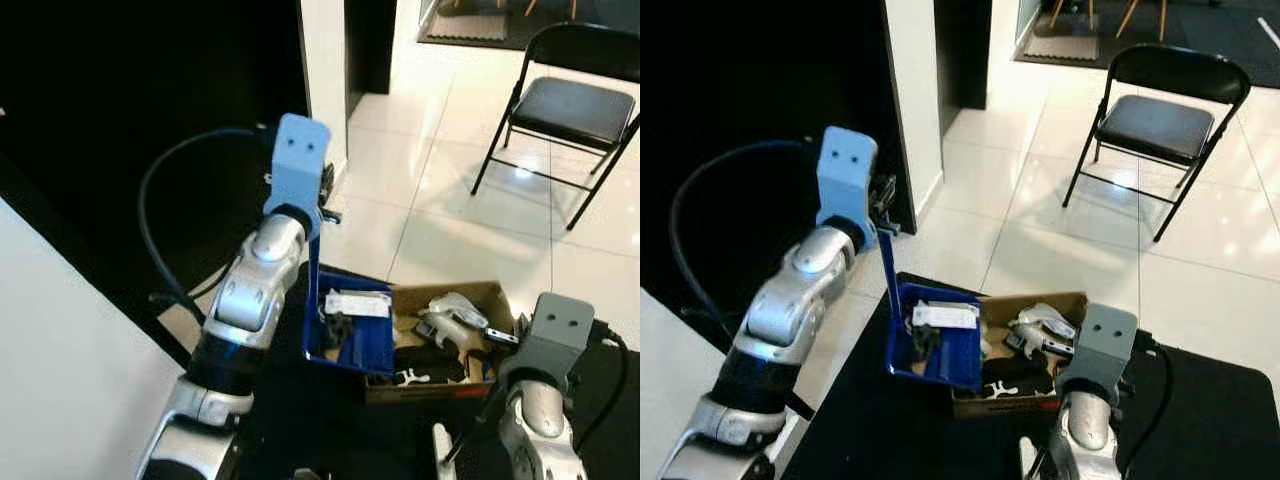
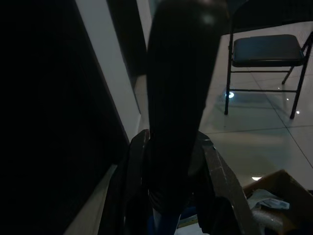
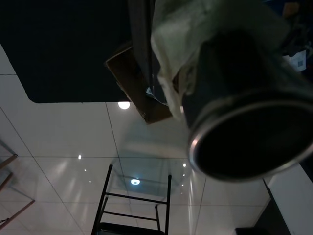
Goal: Sweep floor
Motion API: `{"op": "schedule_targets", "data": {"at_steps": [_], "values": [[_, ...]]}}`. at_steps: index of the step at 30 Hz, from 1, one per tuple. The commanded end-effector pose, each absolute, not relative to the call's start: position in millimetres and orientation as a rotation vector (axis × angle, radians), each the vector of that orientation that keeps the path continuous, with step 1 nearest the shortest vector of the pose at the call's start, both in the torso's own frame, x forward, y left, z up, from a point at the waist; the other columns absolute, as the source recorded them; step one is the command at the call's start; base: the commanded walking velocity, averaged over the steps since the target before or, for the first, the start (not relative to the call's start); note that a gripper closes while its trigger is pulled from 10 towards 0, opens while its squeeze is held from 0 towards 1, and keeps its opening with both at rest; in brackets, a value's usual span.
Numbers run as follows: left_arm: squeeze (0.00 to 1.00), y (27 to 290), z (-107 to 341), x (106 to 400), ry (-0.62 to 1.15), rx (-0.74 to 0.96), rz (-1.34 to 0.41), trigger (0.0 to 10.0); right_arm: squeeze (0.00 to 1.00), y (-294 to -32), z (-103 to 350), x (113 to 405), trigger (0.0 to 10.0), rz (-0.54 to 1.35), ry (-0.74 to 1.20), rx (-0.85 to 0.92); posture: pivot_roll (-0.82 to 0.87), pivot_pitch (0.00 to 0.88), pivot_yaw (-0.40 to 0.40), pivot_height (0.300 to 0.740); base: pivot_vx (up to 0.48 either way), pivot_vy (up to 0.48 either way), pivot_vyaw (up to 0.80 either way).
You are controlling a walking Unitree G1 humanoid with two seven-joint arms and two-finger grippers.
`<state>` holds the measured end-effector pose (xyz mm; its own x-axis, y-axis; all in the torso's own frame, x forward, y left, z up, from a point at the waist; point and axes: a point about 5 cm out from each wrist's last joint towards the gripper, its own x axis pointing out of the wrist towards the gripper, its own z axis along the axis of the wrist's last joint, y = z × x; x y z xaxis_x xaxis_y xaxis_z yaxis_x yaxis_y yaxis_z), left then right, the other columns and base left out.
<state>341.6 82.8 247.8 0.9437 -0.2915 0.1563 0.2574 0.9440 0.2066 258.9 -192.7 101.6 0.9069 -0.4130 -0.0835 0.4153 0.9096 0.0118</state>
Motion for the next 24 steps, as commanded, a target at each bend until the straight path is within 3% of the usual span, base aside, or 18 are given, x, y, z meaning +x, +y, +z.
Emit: {"op": "schedule_targets", "data": {"at_steps": [1, 11, 17, 24], "values": [[0.0, 82, 254, 335, -0.251, 0.228, -0.284, 10.0, 0.0, -193, 99, 256, 10.0, -0.432, 0.081, 0.027, -0.05, 0.14, 0.095, 0.74, 0.0, 0.0, 0.0], [0.0, 70, 256, 322, -0.325, 0.228, -0.345, 10.0, 0.0, -192, 99, 258, 10.0, -0.426, 0.079, 0.029, -0.05, 0.14, 0.095, 0.74, 0.0, 0.0, 0.0], [0.0, 64, 264, 320, -0.305, 0.104, -0.366, 10.0, 0.0, -191, 98, 257, 10.0, -0.428, 0.083, 0.029, -0.05, 0.143, 0.097, 0.74, 0.0, 0.0, 0.0], [0.0, 47, 288, 312, -0.4, 0.039, -0.451, 10.0, 0.0, -190, 97, 258, 10.0, -0.427, 0.086, 0.032, -0.04, 0.145, 0.097, 0.74, 0.0, 0.0, 0.0]]}}
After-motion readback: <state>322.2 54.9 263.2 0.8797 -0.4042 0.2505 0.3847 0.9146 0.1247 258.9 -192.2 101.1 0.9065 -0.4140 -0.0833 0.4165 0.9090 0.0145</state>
